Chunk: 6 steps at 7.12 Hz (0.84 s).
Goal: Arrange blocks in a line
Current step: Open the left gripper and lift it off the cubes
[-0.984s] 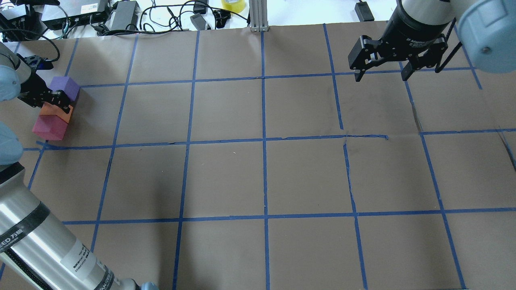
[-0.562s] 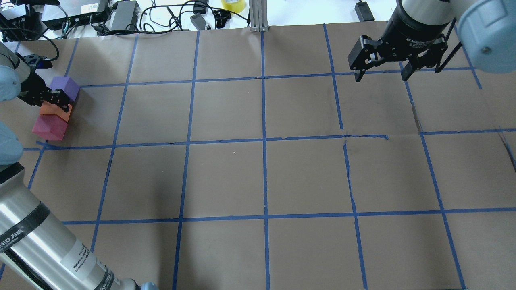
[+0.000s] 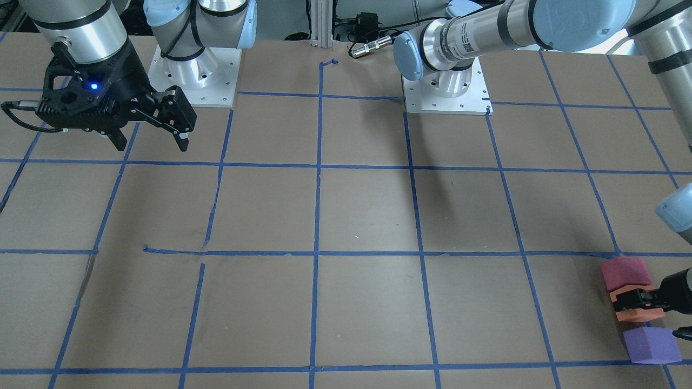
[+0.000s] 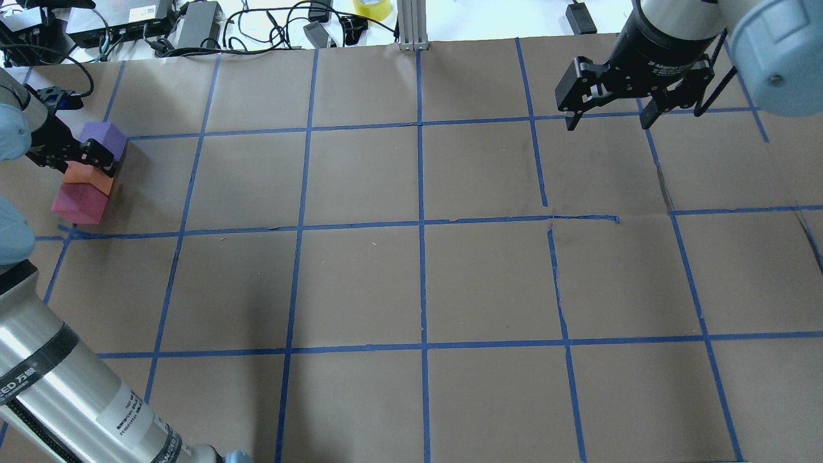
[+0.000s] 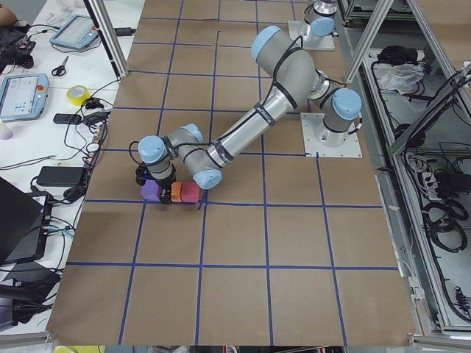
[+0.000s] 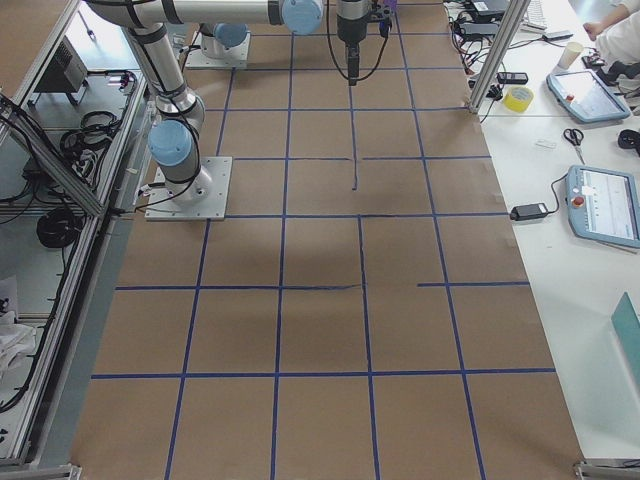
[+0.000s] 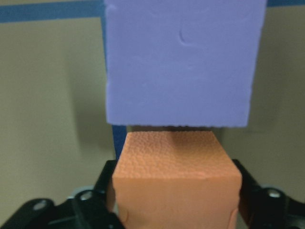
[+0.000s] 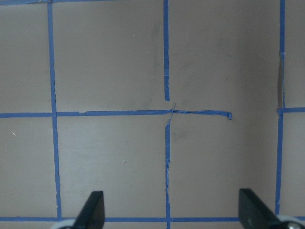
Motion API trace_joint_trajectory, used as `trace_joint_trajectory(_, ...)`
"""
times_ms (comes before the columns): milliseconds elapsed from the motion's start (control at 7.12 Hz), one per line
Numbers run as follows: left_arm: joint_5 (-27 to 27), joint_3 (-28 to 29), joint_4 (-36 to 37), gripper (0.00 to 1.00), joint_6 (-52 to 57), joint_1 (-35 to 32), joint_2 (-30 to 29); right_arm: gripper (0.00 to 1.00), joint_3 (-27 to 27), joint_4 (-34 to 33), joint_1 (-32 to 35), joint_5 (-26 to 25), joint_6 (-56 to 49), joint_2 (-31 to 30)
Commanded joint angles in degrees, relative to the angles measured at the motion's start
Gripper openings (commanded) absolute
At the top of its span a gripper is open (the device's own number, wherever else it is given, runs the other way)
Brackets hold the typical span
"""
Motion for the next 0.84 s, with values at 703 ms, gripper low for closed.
trace_joint_trajectory(703, -6.00, 0.29, -32.30, 1.00, -5.41, -8.05, 30.79, 1.00, 0.08, 0.00, 0.00, 0.00, 0.00, 0.00)
